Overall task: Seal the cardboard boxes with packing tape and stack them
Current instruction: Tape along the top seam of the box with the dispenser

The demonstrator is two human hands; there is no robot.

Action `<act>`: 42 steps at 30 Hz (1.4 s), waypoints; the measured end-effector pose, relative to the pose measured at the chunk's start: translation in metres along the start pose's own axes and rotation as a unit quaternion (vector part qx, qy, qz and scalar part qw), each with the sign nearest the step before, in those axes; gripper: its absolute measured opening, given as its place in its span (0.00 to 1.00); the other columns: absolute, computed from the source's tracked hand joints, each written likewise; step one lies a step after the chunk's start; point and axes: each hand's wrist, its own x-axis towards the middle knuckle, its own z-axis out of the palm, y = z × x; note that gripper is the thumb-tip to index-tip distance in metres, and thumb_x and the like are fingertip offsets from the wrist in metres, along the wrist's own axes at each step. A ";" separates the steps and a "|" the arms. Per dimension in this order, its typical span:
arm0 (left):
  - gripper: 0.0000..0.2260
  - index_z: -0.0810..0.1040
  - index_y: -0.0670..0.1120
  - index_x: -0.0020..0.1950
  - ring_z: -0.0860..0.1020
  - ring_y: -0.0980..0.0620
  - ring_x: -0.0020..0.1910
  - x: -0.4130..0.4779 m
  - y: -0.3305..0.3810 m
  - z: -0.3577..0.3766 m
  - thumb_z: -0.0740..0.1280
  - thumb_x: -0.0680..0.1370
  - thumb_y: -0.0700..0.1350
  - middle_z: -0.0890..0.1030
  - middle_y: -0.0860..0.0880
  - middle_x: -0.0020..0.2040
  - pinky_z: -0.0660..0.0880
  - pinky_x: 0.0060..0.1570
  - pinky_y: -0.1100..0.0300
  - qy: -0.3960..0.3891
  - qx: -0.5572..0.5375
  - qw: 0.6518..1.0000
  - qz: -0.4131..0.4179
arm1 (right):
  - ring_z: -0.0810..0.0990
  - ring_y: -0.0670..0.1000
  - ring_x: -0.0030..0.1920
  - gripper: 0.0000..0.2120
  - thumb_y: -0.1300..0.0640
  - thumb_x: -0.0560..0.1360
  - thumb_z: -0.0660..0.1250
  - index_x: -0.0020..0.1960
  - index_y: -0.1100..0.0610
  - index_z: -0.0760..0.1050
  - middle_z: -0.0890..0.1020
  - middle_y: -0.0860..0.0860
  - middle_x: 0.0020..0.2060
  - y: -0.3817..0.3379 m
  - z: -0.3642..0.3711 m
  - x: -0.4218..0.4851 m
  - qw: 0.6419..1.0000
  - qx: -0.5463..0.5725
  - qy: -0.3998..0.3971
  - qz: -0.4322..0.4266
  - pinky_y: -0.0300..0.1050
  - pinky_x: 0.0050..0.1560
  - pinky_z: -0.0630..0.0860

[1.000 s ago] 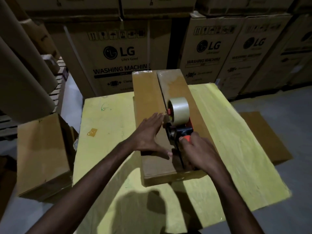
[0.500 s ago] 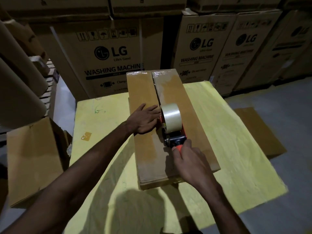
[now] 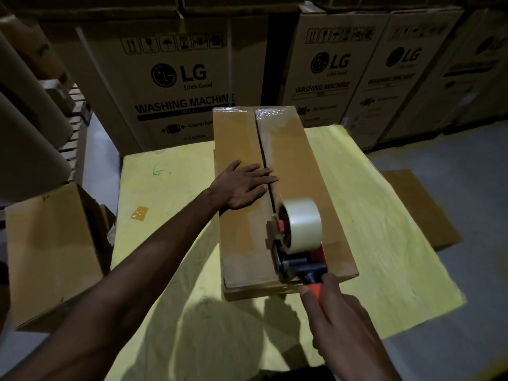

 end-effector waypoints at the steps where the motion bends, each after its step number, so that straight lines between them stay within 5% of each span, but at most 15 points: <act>1: 0.24 0.52 0.65 0.83 0.50 0.54 0.84 -0.002 0.001 0.000 0.41 0.86 0.63 0.51 0.60 0.84 0.45 0.80 0.40 0.004 0.001 1.000 0.007 | 0.82 0.50 0.39 0.12 0.37 0.83 0.51 0.54 0.45 0.61 0.81 0.49 0.40 0.001 0.000 0.001 1.000 0.009 -0.001 0.000 0.51 0.45 0.81; 6: 0.28 0.52 0.61 0.84 0.46 0.54 0.84 -0.024 0.024 -0.001 0.39 0.84 0.64 0.48 0.56 0.85 0.44 0.80 0.37 -0.023 0.001 0.994 0.107 | 0.82 0.49 0.41 0.13 0.38 0.83 0.52 0.59 0.45 0.62 0.81 0.49 0.39 0.003 0.005 -0.001 1.000 0.016 0.000 -0.010 0.52 0.48 0.80; 11: 0.37 0.58 0.53 0.84 0.41 0.52 0.83 -0.063 0.050 0.003 0.52 0.75 0.62 0.53 0.51 0.85 0.41 0.78 0.32 -0.068 -0.027 0.979 0.189 | 0.83 0.50 0.42 0.17 0.34 0.80 0.51 0.62 0.42 0.62 0.82 0.49 0.40 0.009 0.006 -0.001 0.999 0.037 -0.005 0.013 0.53 0.49 0.80; 15: 0.54 0.45 0.54 0.85 0.35 0.51 0.83 -0.081 0.061 0.005 0.59 0.68 0.81 0.44 0.52 0.85 0.32 0.77 0.33 -0.116 0.012 0.973 0.199 | 0.83 0.49 0.41 0.13 0.37 0.82 0.53 0.61 0.43 0.63 0.82 0.49 0.40 0.009 0.005 0.000 0.999 0.042 -0.005 0.008 0.52 0.48 0.80; 19: 0.68 0.37 0.50 0.85 0.35 0.48 0.83 -0.086 0.083 0.020 0.57 0.57 0.87 0.38 0.47 0.85 0.31 0.75 0.31 -0.143 0.070 0.971 0.177 | 0.83 0.50 0.41 0.15 0.37 0.82 0.52 0.61 0.44 0.63 0.82 0.49 0.40 0.009 0.004 0.000 0.999 0.038 -0.012 0.008 0.52 0.49 0.80; 21: 0.66 0.36 0.50 0.84 0.36 0.47 0.83 -0.087 0.092 0.023 0.60 0.58 0.83 0.40 0.47 0.85 0.31 0.75 0.31 -0.144 0.069 0.975 0.153 | 0.83 0.49 0.41 0.14 0.37 0.82 0.53 0.61 0.45 0.63 0.82 0.49 0.39 0.010 0.004 0.000 0.999 0.035 -0.010 0.006 0.51 0.49 0.79; 25: 0.59 0.50 0.47 0.85 0.46 0.47 0.84 -0.090 0.095 0.024 0.61 0.62 0.79 0.53 0.46 0.85 0.37 0.77 0.32 -0.083 0.086 0.983 0.142 | 0.82 0.48 0.39 0.13 0.37 0.83 0.53 0.60 0.45 0.63 0.82 0.49 0.37 0.014 0.005 0.001 0.999 0.045 -0.009 -0.001 0.50 0.46 0.78; 34: 0.53 0.52 0.57 0.84 0.52 0.50 0.83 -0.047 0.082 0.002 0.64 0.66 0.79 0.57 0.49 0.84 0.44 0.78 0.30 -0.011 -0.004 0.996 0.092 | 0.83 0.53 0.42 0.13 0.39 0.84 0.54 0.55 0.48 0.66 0.80 0.51 0.44 -0.004 -0.032 0.037 1.000 0.018 0.008 -0.023 0.55 0.45 0.82; 39: 0.50 0.58 0.57 0.84 0.51 0.49 0.83 -0.011 0.062 -0.001 0.60 0.66 0.79 0.58 0.50 0.84 0.43 0.78 0.31 -0.024 0.008 0.997 0.072 | 0.84 0.54 0.35 0.15 0.44 0.85 0.56 0.59 0.56 0.68 0.80 0.56 0.45 -0.018 -0.055 0.080 1.000 0.029 -0.003 -0.001 0.42 0.26 0.76; 42: 0.48 0.61 0.56 0.82 0.52 0.48 0.83 -0.004 0.060 0.001 0.62 0.67 0.78 0.60 0.49 0.83 0.44 0.78 0.31 -0.023 0.010 0.998 0.061 | 0.83 0.55 0.36 0.15 0.45 0.85 0.55 0.59 0.57 0.67 0.80 0.57 0.45 -0.019 -0.056 0.087 1.000 0.014 -0.009 -0.009 0.41 0.25 0.74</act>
